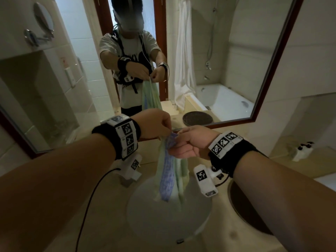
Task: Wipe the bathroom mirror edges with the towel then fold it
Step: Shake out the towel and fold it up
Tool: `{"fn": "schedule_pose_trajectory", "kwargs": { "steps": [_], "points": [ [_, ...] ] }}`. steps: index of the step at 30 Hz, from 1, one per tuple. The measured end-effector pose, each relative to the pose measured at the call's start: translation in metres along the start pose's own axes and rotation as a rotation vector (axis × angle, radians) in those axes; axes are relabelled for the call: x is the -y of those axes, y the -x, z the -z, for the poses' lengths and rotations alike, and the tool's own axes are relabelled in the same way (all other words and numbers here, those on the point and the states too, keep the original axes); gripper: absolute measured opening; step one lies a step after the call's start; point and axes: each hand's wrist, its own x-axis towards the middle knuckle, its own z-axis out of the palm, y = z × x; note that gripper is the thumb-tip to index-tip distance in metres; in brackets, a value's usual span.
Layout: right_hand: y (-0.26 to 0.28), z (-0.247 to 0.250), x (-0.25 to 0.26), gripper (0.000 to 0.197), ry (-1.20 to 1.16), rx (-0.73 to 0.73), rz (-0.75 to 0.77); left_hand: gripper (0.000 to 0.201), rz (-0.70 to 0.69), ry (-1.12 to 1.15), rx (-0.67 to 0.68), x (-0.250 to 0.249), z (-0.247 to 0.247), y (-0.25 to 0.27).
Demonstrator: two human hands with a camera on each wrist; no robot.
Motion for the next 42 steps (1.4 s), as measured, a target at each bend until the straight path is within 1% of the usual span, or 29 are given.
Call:
{"fn": "schedule_pose_trajectory", "kwargs": {
  "steps": [2, 3, 4, 6, 7, 9, 10, 12, 13, 15, 18, 19, 20, 21, 23, 24, 27, 30, 33, 36, 39, 42],
  "points": [
    [0.007, 0.007, 0.0, 0.011, 0.082, 0.124, -0.046, 0.005, -0.029, -0.025, -0.04, -0.006, 0.008, -0.002],
    [0.012, 0.01, -0.002, 0.014, 0.154, 0.16, -0.084, 0.005, -0.04, -0.021, -0.059, -0.011, 0.013, -0.003],
    [0.015, 0.013, -0.007, 0.013, 0.253, 0.164, -0.132, 0.005, -0.05, -0.011, -0.084, -0.014, 0.019, -0.004],
    [0.018, 0.018, -0.023, 0.003, 0.429, 0.112, -0.239, 0.006, -0.071, 0.021, -0.142, -0.021, 0.033, -0.005],
    [0.016, 0.022, -0.033, 0.007, 0.494, 0.093, -0.295, 0.006, -0.078, 0.05, -0.173, -0.024, 0.042, -0.005],
    [0.014, 0.031, -0.052, 0.025, 0.639, 0.078, -0.396, 0.006, -0.091, 0.132, -0.235, -0.028, 0.058, -0.004],
    [0.013, 0.036, -0.059, 0.029, 0.695, 0.063, -0.437, 0.007, -0.096, 0.162, -0.26, -0.03, 0.066, -0.003],
    [0.018, 0.046, -0.071, 0.026, 0.731, 0.023, -0.464, 0.008, -0.107, 0.126, -0.308, -0.032, 0.079, 0.0],
    [0.019, 0.052, -0.075, 0.024, 0.717, -0.016, -0.447, 0.006, -0.113, 0.087, -0.326, -0.031, 0.084, 0.002],
    [0.023, 0.065, -0.08, 0.028, 0.74, -0.101, -0.339, 0.004, -0.11, 0.014, -0.334, -0.026, 0.089, 0.006],
    [0.032, 0.083, -0.072, 0.032, 0.777, -0.204, -0.233, 0.006, -0.039, -0.095, -0.295, -0.008, 0.087, 0.012],
    [0.034, 0.09, -0.067, 0.037, 0.798, -0.235, -0.195, 0.007, -0.002, -0.128, -0.293, 0.0, 0.083, 0.013],
    [0.037, 0.099, -0.062, 0.049, 0.854, -0.257, -0.148, 0.009, 0.032, -0.152, -0.295, 0.009, 0.079, 0.013],
    [0.042, 0.107, -0.056, 0.057, 0.923, -0.268, -0.1, 0.01, 0.061, -0.168, -0.299, 0.017, 0.074, 0.013],
    [0.05, 0.121, -0.045, 0.059, 0.983, -0.311, -0.001, 0.013, 0.112, -0.173, -0.302, 0.031, 0.061, 0.012],
    [0.054, 0.128, -0.04, 0.055, 0.969, -0.335, 0.035, 0.014, 0.135, -0.171, -0.306, 0.036, 0.054, 0.013],
    [0.063, 0.147, -0.024, 0.032, 0.888, -0.39, 0.133, 0.014, 0.21, -0.147, -0.337, 0.045, 0.031, 0.012],
    [0.076, 0.16, -0.011, 0.022, 0.843, -0.44, 0.18, 0.015, 0.259, -0.079, -0.333, 0.044, 0.007, 0.011],
    [0.089, 0.176, -0.002, 0.019, 0.788, -0.46, 0.233, 0.011, 0.271, 0.003, -0.312, 0.034, -0.016, 0.006],
    [0.098, 0.197, 0.0, 0.016, 0.804, -0.457, 0.251, 0.004, 0.252, 0.08, -0.323, 0.021, -0.035, -0.002],
    [0.102, 0.218, -0.005, 0.011, 0.786, -0.478, 0.248, 0.004, 0.239, 0.163, -0.332, 0.012, -0.05, -0.015],
    [0.097, 0.237, -0.015, 0.015, 0.732, -0.527, 0.242, 0.006, 0.262, 0.219, -0.345, 0.006, -0.062, -0.033]
  ]
}}
